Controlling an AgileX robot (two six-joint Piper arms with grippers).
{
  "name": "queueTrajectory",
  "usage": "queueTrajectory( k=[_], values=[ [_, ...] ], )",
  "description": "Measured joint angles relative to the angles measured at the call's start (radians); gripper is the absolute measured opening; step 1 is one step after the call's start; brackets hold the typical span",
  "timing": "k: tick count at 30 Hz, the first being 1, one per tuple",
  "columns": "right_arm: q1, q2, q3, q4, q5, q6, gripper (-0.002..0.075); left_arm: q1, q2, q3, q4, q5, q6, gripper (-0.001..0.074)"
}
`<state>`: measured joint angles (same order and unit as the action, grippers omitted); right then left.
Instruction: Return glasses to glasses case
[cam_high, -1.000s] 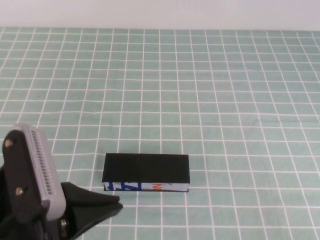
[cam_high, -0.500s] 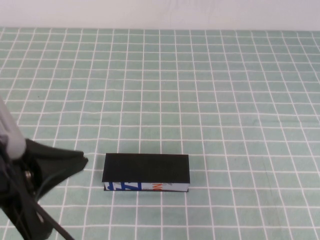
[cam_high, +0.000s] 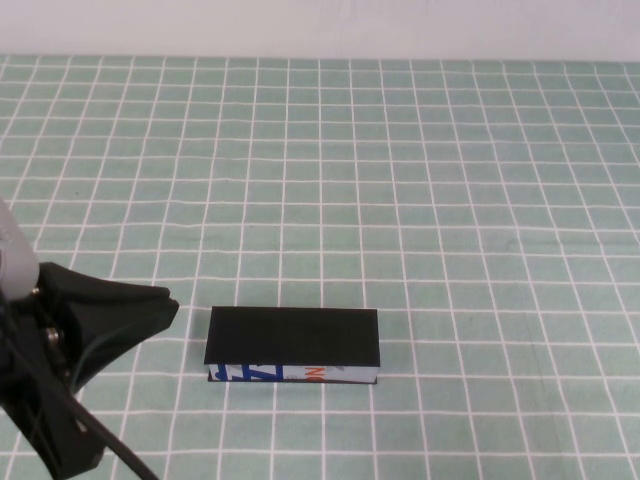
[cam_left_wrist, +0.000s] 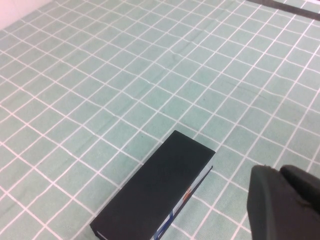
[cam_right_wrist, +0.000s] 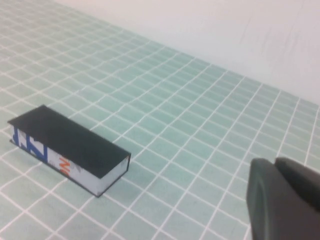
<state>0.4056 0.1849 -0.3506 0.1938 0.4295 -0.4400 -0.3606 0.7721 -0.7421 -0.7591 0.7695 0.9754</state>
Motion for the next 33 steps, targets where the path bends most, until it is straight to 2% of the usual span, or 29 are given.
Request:
queueTrajectory(
  k=[27, 33],
  values=[
    [0.0, -0.002, 0.079, 0.004, 0.075, 0.0, -0.0011, 0.0, 0.0, 0.0, 0.008, 0.0, 0.0, -0.0002],
    [0.0, -0.002, 0.079, 0.004, 0.077, 0.0, -0.0011, 0.0, -0.048, 0.015, 0.057, -0.148, -0.002, -0.0002]
  ],
)
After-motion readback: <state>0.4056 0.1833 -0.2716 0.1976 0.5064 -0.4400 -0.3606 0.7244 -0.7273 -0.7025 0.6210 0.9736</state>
